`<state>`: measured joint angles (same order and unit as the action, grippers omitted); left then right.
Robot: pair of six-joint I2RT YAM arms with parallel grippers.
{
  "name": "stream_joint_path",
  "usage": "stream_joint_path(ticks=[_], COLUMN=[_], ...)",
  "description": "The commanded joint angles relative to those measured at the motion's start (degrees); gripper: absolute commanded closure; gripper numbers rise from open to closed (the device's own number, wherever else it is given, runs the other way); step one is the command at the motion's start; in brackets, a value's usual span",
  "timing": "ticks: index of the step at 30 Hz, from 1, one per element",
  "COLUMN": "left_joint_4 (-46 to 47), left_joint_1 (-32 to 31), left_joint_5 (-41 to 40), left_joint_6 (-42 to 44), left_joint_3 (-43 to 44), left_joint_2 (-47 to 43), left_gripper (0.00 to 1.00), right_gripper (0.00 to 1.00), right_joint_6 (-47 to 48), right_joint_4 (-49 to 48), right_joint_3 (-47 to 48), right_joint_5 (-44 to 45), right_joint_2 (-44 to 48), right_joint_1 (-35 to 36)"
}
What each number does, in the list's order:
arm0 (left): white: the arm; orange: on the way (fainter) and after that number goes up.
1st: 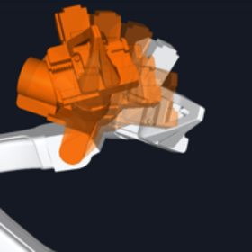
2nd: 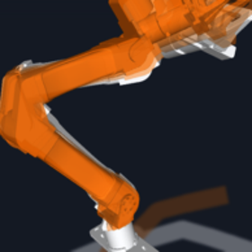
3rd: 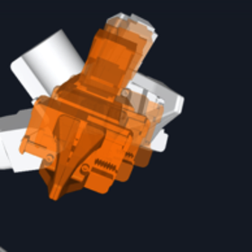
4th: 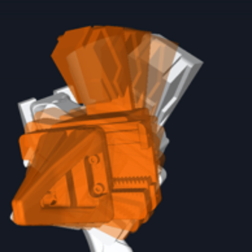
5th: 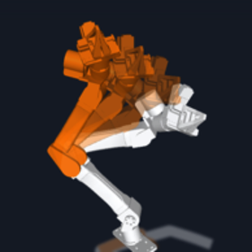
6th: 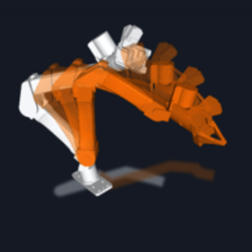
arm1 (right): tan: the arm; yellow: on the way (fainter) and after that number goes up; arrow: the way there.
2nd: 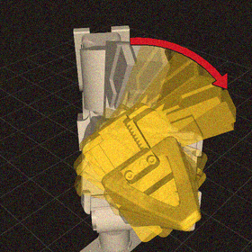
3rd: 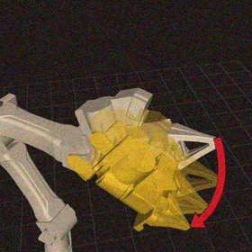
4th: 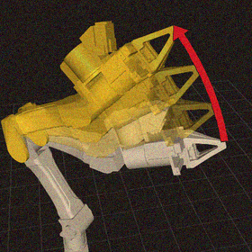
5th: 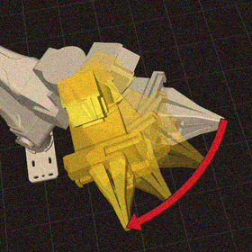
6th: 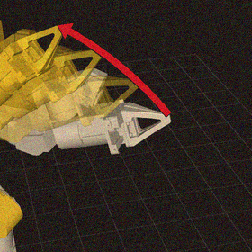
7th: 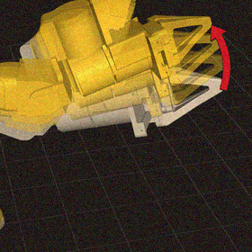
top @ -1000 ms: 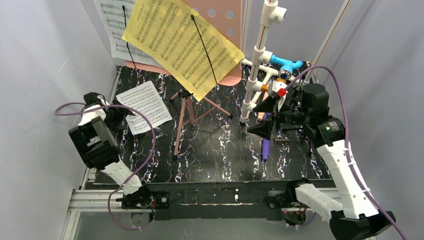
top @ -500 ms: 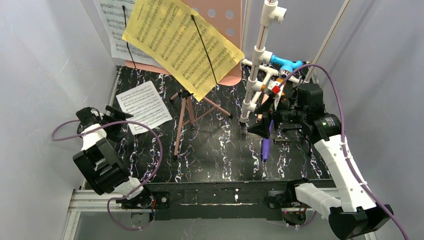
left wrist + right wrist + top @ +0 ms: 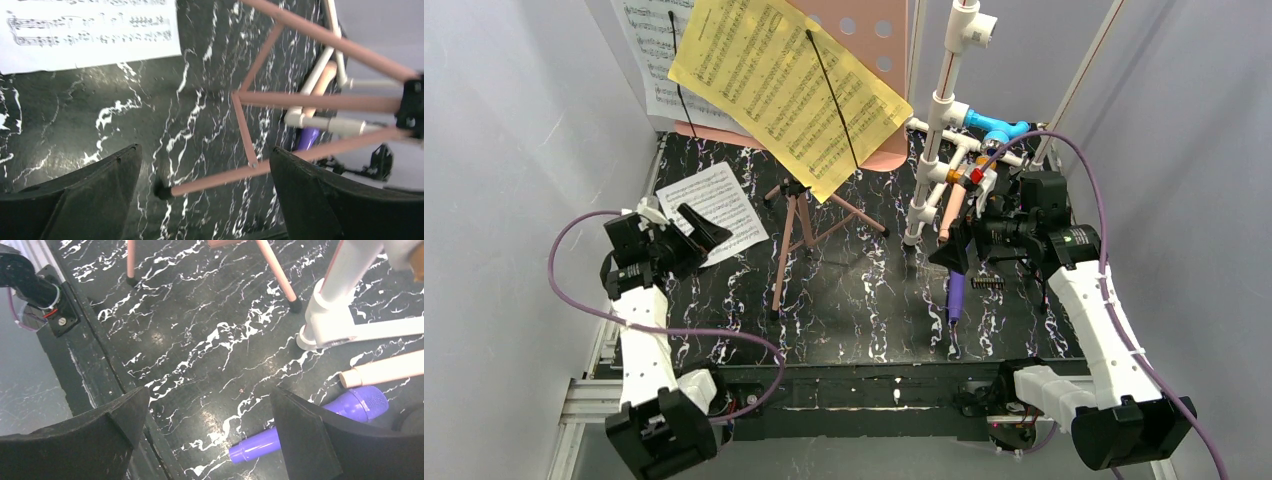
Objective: Pack up the instrument practice props
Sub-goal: Place the sheet music at the center of the board, then pick up the sheet music from the music stand.
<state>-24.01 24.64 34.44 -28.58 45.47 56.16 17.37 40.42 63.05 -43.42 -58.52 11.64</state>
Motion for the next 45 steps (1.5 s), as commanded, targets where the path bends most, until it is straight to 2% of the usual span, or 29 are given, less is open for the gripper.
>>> stream_joint_path(ticks=[1, 4, 6, 11, 13, 14, 20, 25, 32, 35, 38, 40, 45], left_joint_4=[-11.56, -19.03, -27.8, -29.65, -29.54, -28.09, -19.87, -13.0, 10.41, 18.43, 25.78, 27.16, 28.28], left_joint_1=[-4.67, -8.03, -13.92, -25.48, -31.29, -33.31, -33.61, -33.61, -33.65, -33.6, -33.61, -33.61, -33.61], left_joint_5=[-2.28, -4.44, -9.4, -5.42, -4.32, -1.34, 8.52, 15.56, 19.71, 17.51, 11.85, 7.59, 2.84], left_joint_6=[6.89, 9.33, 13.65, 15.38, 16.31, 15.51, 8.94, 4.52, -13.84, -20.47, -28.41, -33.94, -37.15], left_joint_3=[4.43, 7.06, 13.64, 17.75, 18.63, 18.39, 14.86, 17.05, 15.09, 14.19, 11.72, 10.56, 10.51], left_joint_2=[-6.39, -11.39, -13.14, -15.79, -20.97, -26.17, -31.49, -31.42, -30.67, -29.62, -28.04, -26.92, -23.57], left_gripper=[0.02, 0.02, 0.02, 0.02, 0.02, 0.02, 0.02, 0.02, 0.02, 0.02, 0.02, 0.02, 0.02], right_gripper=[0.0, 0.0, 0.0, 0.0, 0.0, 0.0, 0.0, 0.0, 0.0, 0.0, 0.0, 0.0, 0.0], right_joint_6=[0.55, 0.63, 1.29, 1.28, 1.27, 1.2, 1.26, 1.32, 1.35, 1.37, 1.34, 1.27, 1.29], right_joint_4=[0.72, 0.24, -0.12, -1.2, -1.66, -1.99, -2.12, -2.06, -2.19, -2.19, -2.28, -2.26, -2.11], right_joint_3=[-1.83, -4.55, -6.94, -9.47, -9.92, -10.21, -10.41, -10.51, -10.51, -10.57, -10.58, -10.58, -10.32], right_joint_5=[1.75, 3.71, 5.5, 5.37, 4.49, 3.64, 3.08, 2.91, 2.48, 2.33, 2.04, 1.88, 1.64], right_joint_2=[-0.53, 0.18, 0.84, 0.29, -0.08, -0.23, -0.22, -0.36, -0.46, -0.28, -0.19, -0.11, -0.03], right_joint_1=[-1.11, -2.32, -3.42, -5.92, -6.9, -7.54, -8.25, -8.77, -9.27, -9.44, -9.62, -9.7, -9.83])
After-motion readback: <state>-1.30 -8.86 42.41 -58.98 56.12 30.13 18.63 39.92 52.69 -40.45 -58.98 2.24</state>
